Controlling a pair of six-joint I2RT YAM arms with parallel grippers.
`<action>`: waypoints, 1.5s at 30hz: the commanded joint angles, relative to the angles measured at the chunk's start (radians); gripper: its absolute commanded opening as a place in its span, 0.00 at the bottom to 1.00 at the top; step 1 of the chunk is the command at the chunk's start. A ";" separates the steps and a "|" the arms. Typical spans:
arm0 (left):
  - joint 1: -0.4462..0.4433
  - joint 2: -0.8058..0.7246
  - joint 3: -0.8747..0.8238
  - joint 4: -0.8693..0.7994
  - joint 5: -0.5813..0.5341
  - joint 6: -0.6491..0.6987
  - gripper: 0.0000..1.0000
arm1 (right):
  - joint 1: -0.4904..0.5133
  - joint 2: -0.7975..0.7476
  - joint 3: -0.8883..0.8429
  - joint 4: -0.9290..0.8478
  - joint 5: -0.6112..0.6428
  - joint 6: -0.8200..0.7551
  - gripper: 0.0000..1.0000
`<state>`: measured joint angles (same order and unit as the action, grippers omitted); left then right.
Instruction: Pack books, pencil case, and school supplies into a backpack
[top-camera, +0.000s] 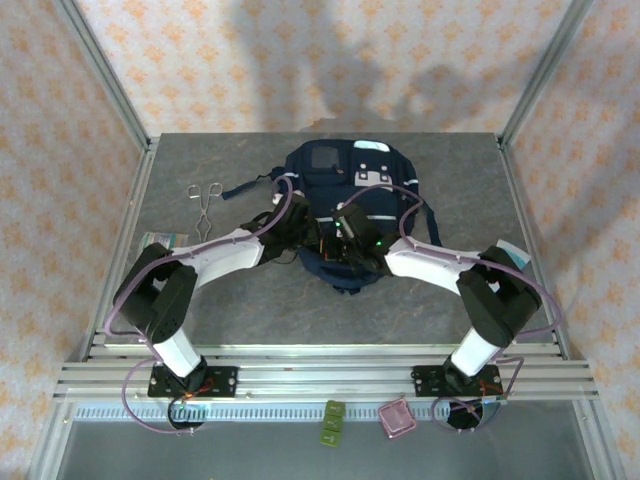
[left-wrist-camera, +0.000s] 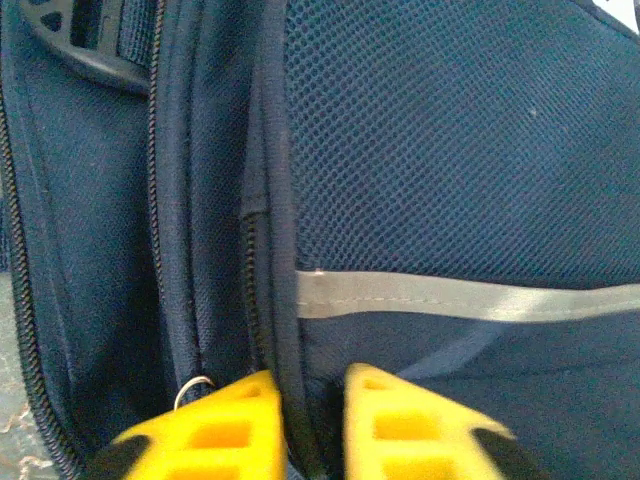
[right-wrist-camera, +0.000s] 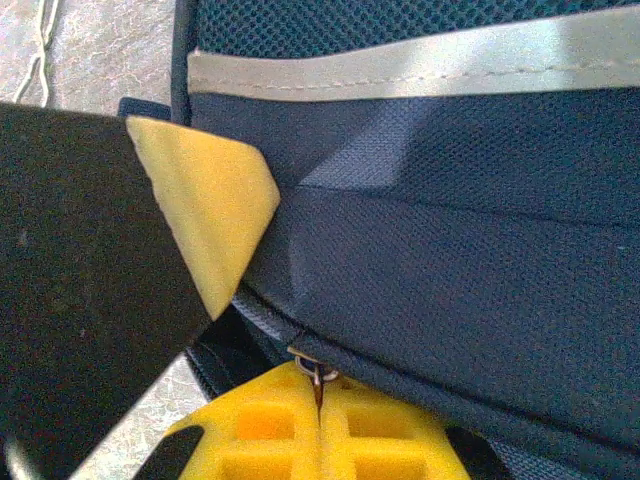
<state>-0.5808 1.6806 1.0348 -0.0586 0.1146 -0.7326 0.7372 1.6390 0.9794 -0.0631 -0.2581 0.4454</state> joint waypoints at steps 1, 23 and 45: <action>0.021 0.022 0.047 -0.007 -0.071 0.010 0.00 | -0.009 -0.015 0.037 -0.033 0.053 -0.001 0.00; 0.171 0.073 0.225 -0.071 -0.069 0.168 0.00 | -0.059 -0.224 -0.108 -0.136 0.132 -0.097 0.00; 0.017 -0.042 -0.064 0.121 0.032 -0.110 0.56 | -0.016 0.005 -0.020 0.143 -0.087 0.034 0.00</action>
<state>-0.5598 1.6032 0.9470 -0.0242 0.1455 -0.7948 0.7128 1.6382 0.9413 0.0082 -0.3096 0.4797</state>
